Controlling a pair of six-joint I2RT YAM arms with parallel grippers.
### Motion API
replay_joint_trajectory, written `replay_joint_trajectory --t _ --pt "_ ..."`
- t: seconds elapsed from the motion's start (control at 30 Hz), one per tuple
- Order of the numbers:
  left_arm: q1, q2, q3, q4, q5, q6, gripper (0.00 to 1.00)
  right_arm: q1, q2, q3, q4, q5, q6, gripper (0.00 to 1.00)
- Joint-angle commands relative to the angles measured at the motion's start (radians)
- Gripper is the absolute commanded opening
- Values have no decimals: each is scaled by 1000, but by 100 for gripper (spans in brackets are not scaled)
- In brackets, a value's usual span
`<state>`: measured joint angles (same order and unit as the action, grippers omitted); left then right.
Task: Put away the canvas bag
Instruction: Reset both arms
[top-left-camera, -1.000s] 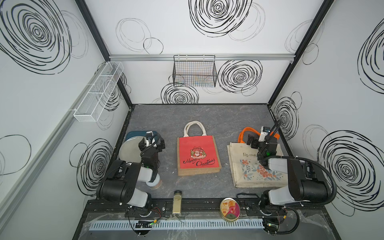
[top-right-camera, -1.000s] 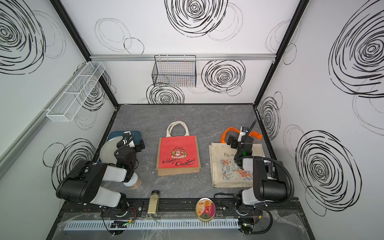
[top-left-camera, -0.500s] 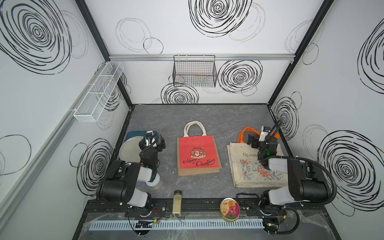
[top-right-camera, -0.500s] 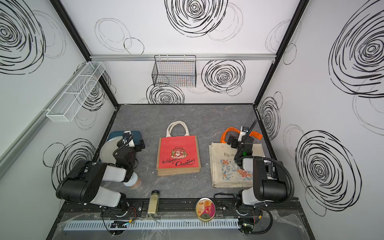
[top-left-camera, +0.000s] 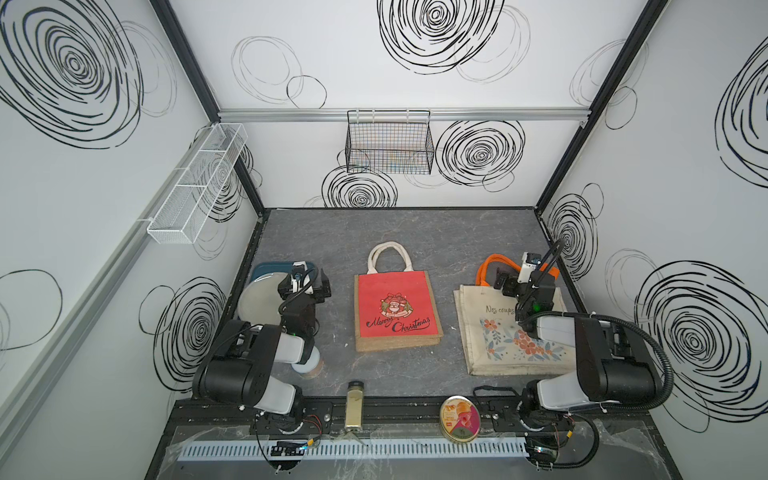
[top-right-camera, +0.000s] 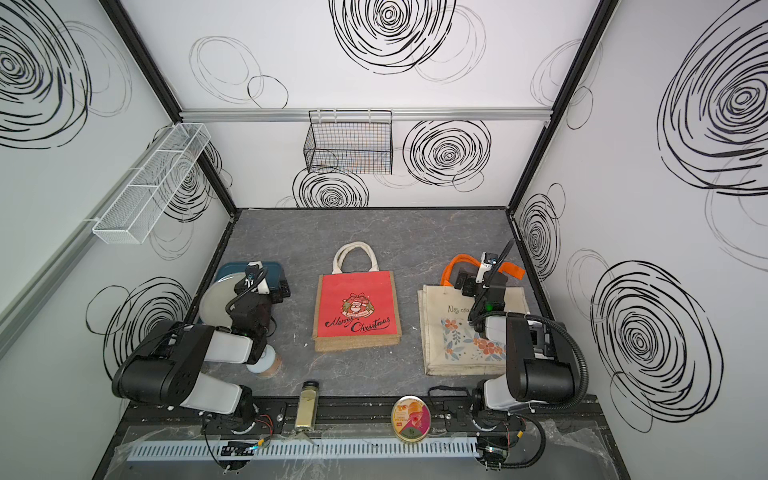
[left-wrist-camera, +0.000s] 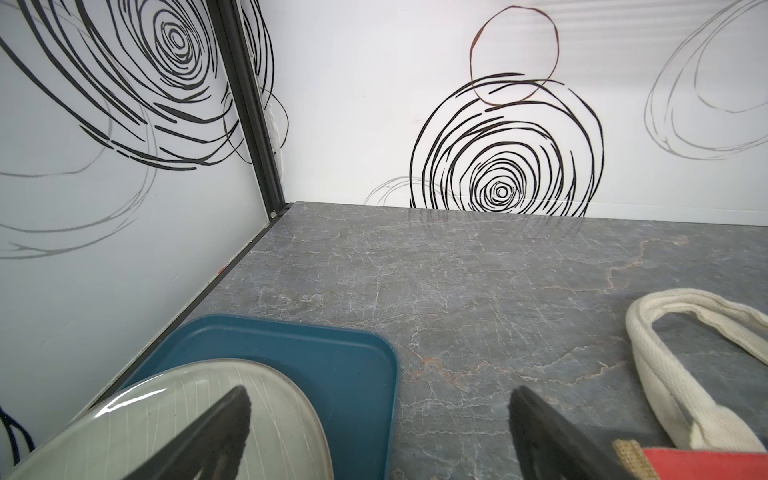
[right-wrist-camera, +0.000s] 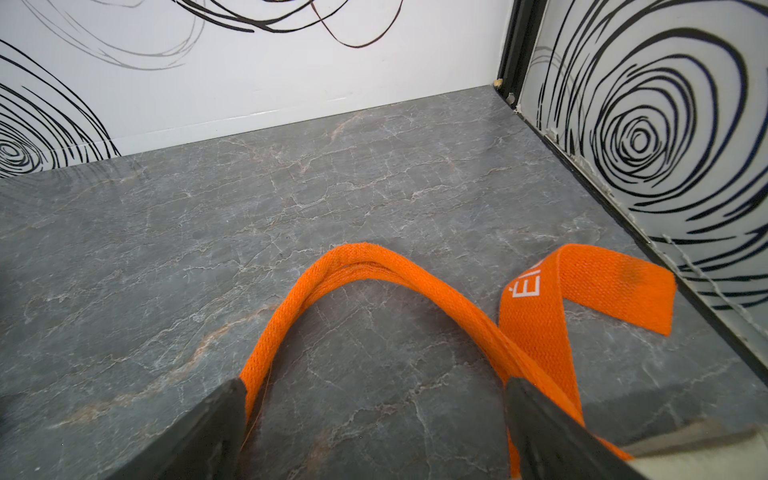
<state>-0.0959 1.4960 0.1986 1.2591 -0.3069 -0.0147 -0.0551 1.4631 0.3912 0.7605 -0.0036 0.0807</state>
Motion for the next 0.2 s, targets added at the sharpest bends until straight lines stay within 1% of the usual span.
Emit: replay_joint_trajectory --t 0.0,0.17 --pt "7 1 1 74 11 13 99 4 23 31 6 1 -10 100" --pt "8 1 2 74 11 13 99 6 -2 -14 65 4 -17 100"
